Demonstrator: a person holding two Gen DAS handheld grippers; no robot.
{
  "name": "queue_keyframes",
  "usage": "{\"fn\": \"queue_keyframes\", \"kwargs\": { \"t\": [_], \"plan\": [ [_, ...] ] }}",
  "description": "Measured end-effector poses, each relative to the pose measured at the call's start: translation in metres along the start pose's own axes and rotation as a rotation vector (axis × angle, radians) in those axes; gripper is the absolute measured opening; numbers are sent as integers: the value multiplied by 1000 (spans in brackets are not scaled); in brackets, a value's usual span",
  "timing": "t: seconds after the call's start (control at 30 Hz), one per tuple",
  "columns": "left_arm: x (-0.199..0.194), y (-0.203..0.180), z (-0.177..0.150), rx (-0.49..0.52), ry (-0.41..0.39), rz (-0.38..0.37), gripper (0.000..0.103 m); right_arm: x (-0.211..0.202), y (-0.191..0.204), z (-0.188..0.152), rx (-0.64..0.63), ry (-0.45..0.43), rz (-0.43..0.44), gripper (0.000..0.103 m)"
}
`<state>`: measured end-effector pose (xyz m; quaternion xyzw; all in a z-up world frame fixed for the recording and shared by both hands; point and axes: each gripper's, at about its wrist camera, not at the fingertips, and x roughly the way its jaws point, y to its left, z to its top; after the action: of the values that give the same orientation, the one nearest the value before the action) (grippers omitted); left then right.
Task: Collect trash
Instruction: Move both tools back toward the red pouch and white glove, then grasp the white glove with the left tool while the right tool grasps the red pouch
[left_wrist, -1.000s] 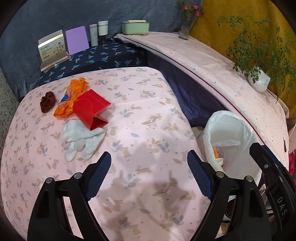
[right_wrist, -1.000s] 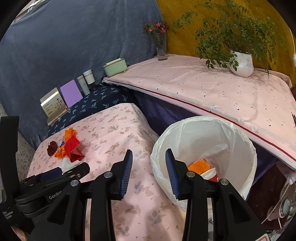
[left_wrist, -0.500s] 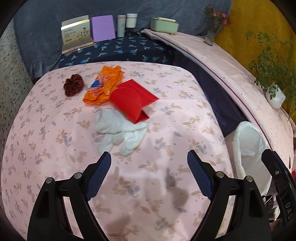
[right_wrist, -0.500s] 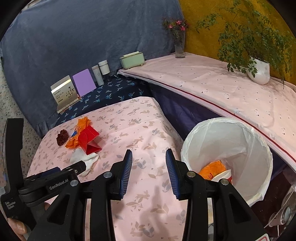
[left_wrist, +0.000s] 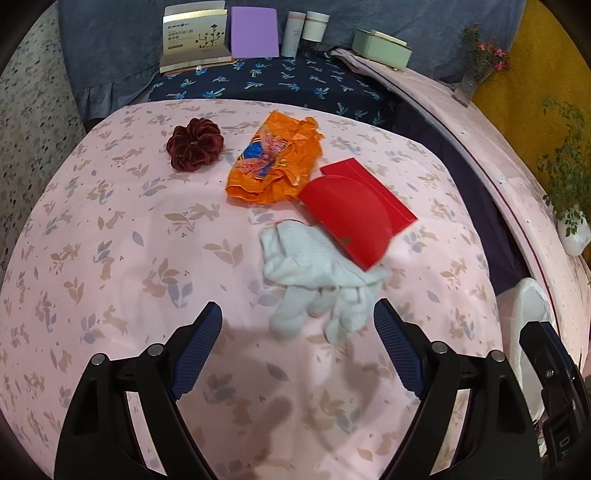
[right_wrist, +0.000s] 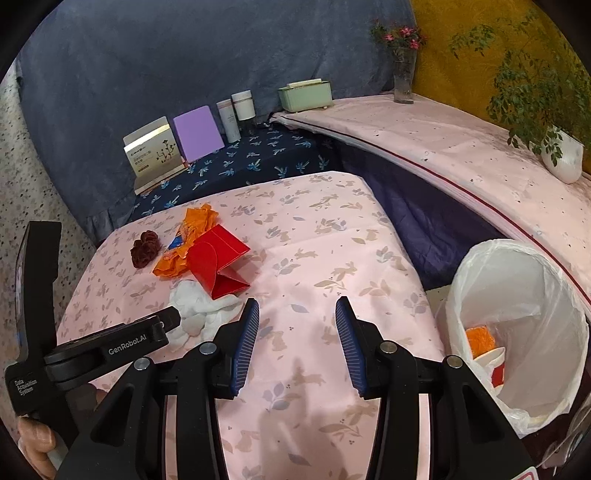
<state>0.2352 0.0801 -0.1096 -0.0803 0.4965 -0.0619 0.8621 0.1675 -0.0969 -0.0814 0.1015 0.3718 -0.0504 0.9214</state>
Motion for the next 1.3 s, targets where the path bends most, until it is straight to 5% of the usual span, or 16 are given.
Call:
{"fn": "queue_keyframes", "kwargs": {
  "t": [0.23, 0.53, 0.6, 0.97, 1.1, 1.23, 1.3],
  "plan": [
    [29, 9, 16, 17, 23, -19, 73, 40, 23, 11, -20, 46, 41, 43],
    [56, 26, 29, -20, 87, -142, 47, 80, 50, 18, -54, 85, 82, 43],
    [57, 28, 30, -22, 94, -179, 32, 87, 55, 18, -60, 91, 89, 43],
    [62, 43, 34, -60, 103, -226, 21, 124, 68, 22, -40, 135, 172, 42],
    [61, 46, 33, -64, 102, -227, 21, 132, 71, 21, -39, 145, 213, 32],
    [59, 45, 32, -66, 101, -223, 19, 133, 75, 22, -59, 149, 228, 2],
    [57, 43, 32, -65, 100, -221, 17, 128, 75, 21, -71, 140, 235, 2]
  ]
}}
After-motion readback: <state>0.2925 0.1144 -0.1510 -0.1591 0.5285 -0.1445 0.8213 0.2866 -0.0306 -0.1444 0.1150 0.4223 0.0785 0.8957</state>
